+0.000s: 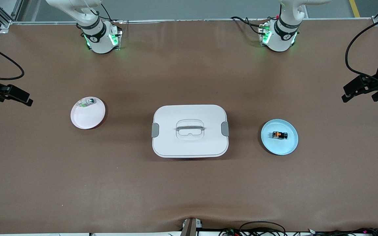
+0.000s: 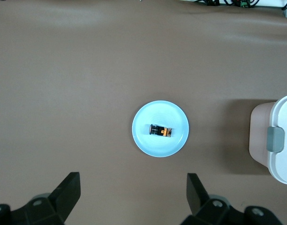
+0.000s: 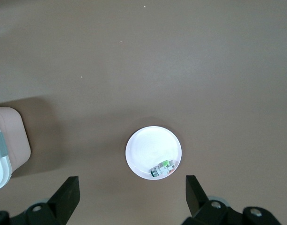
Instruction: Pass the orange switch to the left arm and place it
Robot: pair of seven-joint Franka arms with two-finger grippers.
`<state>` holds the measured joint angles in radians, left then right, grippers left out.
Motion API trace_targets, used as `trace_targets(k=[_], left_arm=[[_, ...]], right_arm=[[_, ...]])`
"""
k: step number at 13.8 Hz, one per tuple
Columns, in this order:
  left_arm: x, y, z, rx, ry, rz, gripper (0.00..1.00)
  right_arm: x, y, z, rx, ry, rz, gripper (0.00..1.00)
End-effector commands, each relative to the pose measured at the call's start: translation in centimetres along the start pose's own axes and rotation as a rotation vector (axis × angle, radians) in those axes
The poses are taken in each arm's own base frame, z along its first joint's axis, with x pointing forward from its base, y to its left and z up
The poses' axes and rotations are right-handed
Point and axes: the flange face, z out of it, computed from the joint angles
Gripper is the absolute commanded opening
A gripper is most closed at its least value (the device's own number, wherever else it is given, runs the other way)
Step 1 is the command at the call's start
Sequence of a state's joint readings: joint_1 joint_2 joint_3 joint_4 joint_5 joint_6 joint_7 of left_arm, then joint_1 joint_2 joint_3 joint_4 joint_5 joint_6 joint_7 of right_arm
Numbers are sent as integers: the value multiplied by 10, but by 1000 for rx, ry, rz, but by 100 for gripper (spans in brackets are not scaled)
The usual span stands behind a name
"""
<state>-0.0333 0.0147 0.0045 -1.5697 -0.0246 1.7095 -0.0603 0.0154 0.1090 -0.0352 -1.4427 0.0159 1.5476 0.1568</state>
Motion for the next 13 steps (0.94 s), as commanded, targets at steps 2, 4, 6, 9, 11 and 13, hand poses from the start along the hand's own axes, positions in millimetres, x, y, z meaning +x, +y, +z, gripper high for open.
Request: trace_targets(k=[2, 4, 6, 9, 11, 13], left_arm=[[2, 0, -3, 14, -8, 20, 100], [2, 1, -3, 15, -6, 21, 100], [2, 0, -3, 16, -6, 20, 100], [2, -1, -3, 11, -8, 16, 100], [2, -1, -3, 7, -8, 17, 100], [2, -1, -3, 7, -7, 17, 100]], right_arm=[[-7, 4, -3, 7, 0, -5, 100], [-6, 3, -3, 9, 1, -6, 100], [-7, 4, -3, 9, 3, -5, 100], [-7, 2, -4, 10, 4, -8, 100], [-7, 2, -4, 10, 6, -8, 100], [-7, 3, -4, 10, 6, -6, 100]])
